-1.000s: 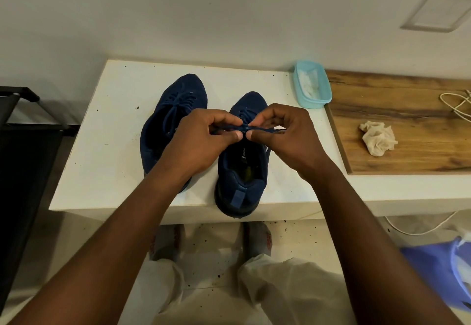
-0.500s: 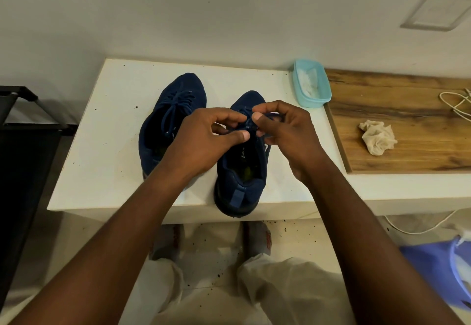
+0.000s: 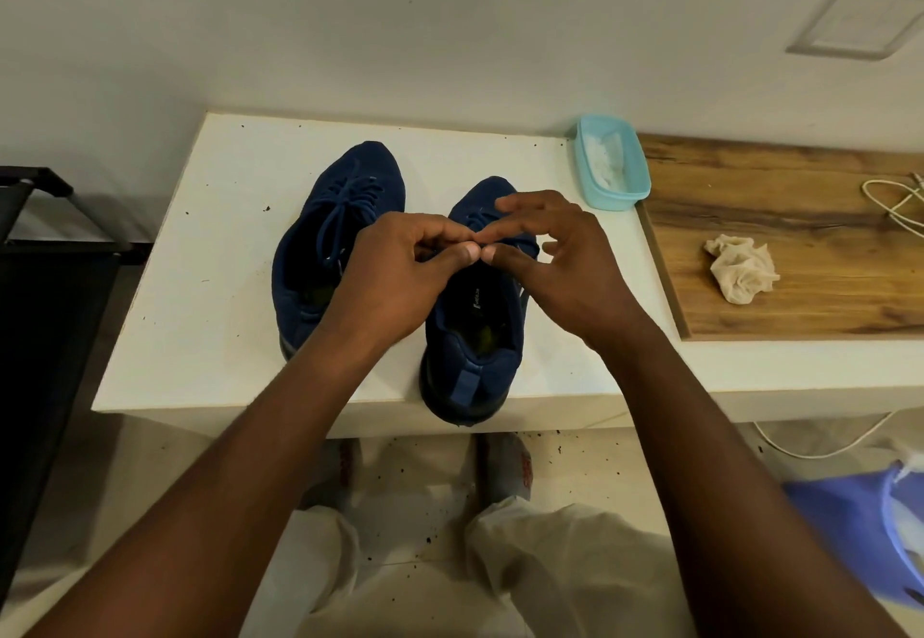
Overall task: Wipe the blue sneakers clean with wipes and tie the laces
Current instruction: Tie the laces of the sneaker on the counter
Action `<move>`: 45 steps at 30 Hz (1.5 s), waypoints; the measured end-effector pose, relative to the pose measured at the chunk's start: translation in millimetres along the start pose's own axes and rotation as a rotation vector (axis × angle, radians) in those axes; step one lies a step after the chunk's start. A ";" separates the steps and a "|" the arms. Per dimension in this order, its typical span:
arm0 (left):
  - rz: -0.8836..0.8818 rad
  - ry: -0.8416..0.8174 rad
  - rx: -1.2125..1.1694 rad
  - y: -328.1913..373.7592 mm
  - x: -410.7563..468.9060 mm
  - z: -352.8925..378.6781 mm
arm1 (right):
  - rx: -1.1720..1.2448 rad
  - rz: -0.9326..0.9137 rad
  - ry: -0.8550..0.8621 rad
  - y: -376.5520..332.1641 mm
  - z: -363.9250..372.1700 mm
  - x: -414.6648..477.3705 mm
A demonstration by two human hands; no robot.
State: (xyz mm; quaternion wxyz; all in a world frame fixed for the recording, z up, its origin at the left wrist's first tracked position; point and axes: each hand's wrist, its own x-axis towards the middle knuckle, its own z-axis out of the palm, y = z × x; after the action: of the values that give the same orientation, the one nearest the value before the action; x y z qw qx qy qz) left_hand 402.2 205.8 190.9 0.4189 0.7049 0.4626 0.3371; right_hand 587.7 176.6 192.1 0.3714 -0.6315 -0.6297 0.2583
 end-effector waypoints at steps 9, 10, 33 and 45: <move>-0.123 -0.081 -0.007 4.6 -0.4 -1.3 | 0.228 0.074 -0.035 -2.6 -11.9 -3.3; -0.151 -0.097 -0.016 4.2 -0.3 -2.0 | 0.241 0.103 -0.060 -1.0 -14.6 -3.4; -0.289 -0.224 0.345 19.9 3.0 -30.5 | 0.376 0.409 0.137 -6.2 -20.8 -0.4; -0.116 -0.177 0.352 9.5 -7.8 -3.0 | -0.197 0.306 -0.137 -11.3 -4.0 -6.3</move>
State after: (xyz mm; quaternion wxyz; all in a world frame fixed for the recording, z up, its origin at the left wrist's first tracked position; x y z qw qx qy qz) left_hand 400.4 197.3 200.1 0.3471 0.7663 0.5154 0.1630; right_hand 583.6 169.0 202.6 0.2205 -0.7341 -0.5723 0.2914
